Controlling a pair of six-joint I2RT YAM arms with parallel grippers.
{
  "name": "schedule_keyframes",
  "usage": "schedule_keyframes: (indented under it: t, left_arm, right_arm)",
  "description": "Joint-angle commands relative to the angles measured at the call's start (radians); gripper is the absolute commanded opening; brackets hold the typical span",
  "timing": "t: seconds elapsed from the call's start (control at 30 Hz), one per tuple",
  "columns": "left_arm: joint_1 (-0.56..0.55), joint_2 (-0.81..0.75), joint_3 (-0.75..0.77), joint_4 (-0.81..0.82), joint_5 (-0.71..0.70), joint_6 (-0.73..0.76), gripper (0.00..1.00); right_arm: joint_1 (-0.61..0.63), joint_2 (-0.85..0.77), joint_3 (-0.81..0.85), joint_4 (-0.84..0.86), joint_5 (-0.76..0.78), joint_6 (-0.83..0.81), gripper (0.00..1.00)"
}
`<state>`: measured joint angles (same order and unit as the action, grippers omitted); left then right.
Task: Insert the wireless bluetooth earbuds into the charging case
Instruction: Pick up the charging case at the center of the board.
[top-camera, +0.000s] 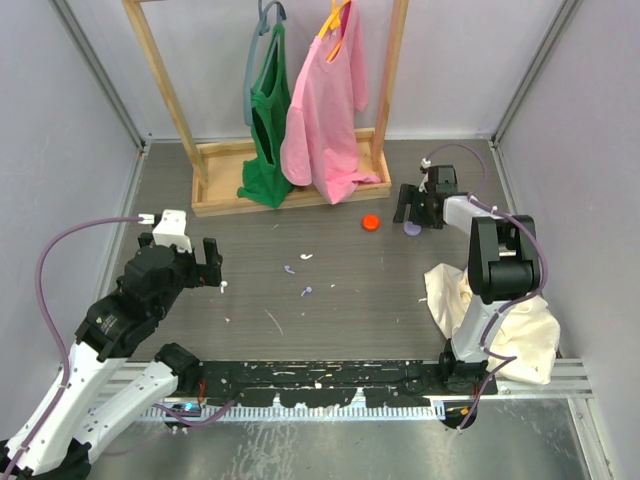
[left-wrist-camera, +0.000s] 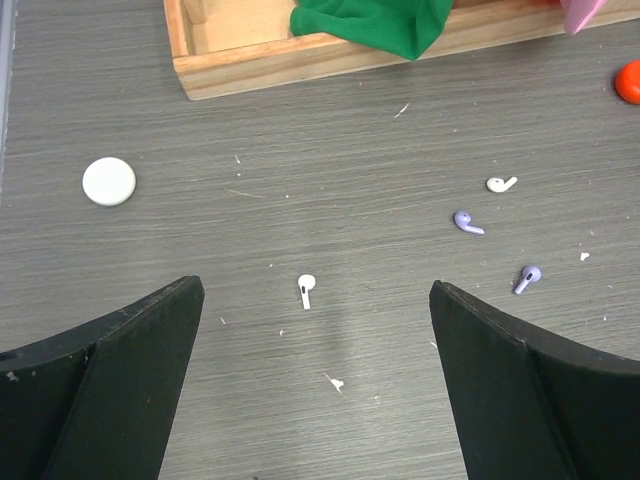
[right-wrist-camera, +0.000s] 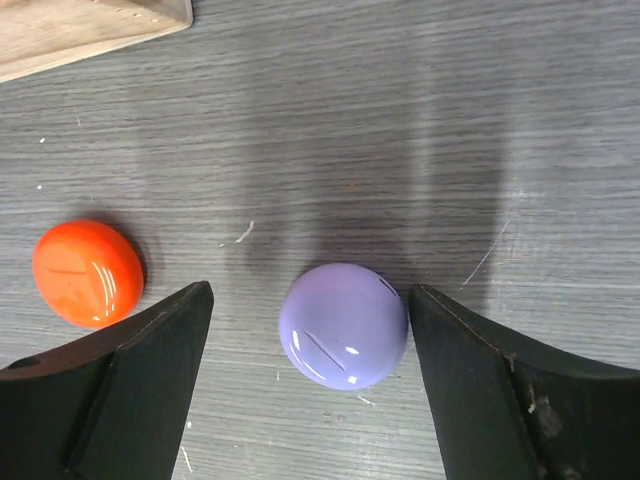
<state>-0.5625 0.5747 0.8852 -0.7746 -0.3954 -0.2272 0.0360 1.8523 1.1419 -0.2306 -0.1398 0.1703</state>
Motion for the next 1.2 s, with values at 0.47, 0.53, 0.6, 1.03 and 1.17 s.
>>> schedule_keyframes:
  t: [0.47, 0.53, 0.6, 1.03, 1.17]
  left_arm:
    - [0.006, -0.021, -0.001, 0.057, 0.012, -0.008, 0.98]
    - [0.006, -0.022, 0.000, 0.058, 0.012, -0.008, 0.98]
    - [0.006, -0.025, -0.001, 0.058, 0.012, -0.009, 0.98]
    - [0.005, -0.031, -0.002, 0.058, 0.012, -0.008, 0.98]
    - [0.006, -0.030, -0.003, 0.057, 0.013, -0.008, 0.98]
  right_arm:
    - [0.056, -0.160, -0.130, 0.021, -0.151, 0.052, 0.83]
    - [0.068, -0.170, -0.119, 0.009, -0.117, 0.030, 0.83]
    - [0.080, -0.180, -0.106, -0.011, -0.063, 0.006, 0.82]
    - [0.089, -0.206, -0.072, 0.023, 0.156, -0.058, 0.80]
    - [0.106, -0.159, -0.043, 0.028, 0.181, -0.082, 0.78]
